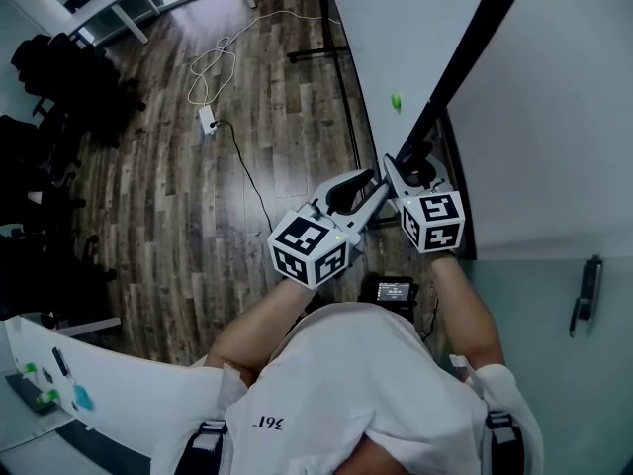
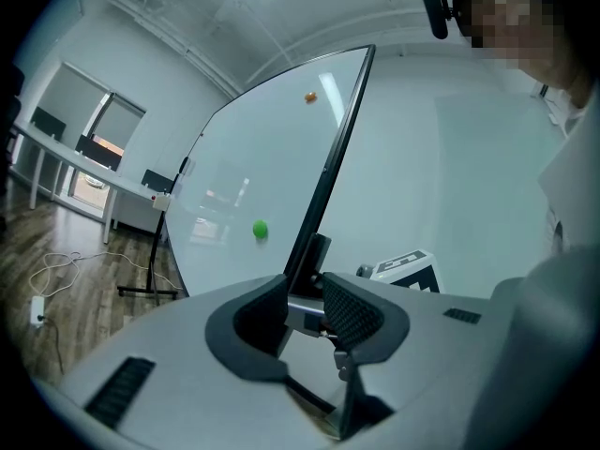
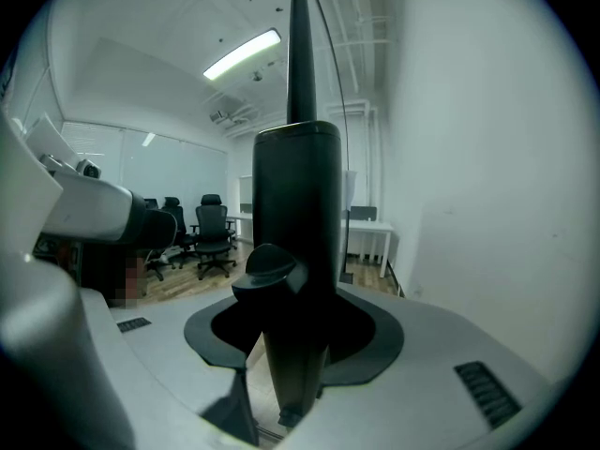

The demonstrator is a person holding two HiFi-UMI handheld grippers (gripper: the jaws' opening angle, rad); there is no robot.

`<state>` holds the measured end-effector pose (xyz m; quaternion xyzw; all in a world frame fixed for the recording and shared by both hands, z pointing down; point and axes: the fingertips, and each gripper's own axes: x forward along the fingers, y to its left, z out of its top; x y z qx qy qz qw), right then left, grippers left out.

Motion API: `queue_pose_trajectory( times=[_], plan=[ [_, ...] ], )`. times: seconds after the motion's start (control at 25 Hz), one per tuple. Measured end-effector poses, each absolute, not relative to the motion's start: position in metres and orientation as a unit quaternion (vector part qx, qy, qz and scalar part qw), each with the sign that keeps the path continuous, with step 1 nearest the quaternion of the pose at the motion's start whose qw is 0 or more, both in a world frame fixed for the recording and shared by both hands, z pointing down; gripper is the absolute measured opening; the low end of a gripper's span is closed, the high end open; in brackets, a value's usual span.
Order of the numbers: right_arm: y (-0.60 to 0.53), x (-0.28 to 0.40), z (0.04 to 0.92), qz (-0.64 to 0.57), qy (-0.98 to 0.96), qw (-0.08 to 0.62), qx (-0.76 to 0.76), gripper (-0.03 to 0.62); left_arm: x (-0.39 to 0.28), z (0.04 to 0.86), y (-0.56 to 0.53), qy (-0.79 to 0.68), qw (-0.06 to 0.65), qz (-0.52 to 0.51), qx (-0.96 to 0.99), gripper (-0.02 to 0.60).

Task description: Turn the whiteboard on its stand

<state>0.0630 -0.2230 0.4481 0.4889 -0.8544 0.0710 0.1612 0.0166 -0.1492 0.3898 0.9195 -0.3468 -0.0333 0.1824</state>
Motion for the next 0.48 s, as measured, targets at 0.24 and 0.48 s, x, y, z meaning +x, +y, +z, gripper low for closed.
queue_pose_trajectory(
  times=[0.24, 0.48],
  plan=[
    [-0.241, 0.06, 0.446, 0.066, -0.853, 0.165, 0.491, 0.189, 0.013, 0.39, -0.176, -0.358, 0.178, -0.035, 0.916, 0.124],
    [-0.252, 0.053, 0.446, 0.061, -0.853, 0.17, 0.489, 0.189, 0.019, 0.4, -0.2, -0.359, 0.184, -0.029, 0.914, 0.124]
  ],
)
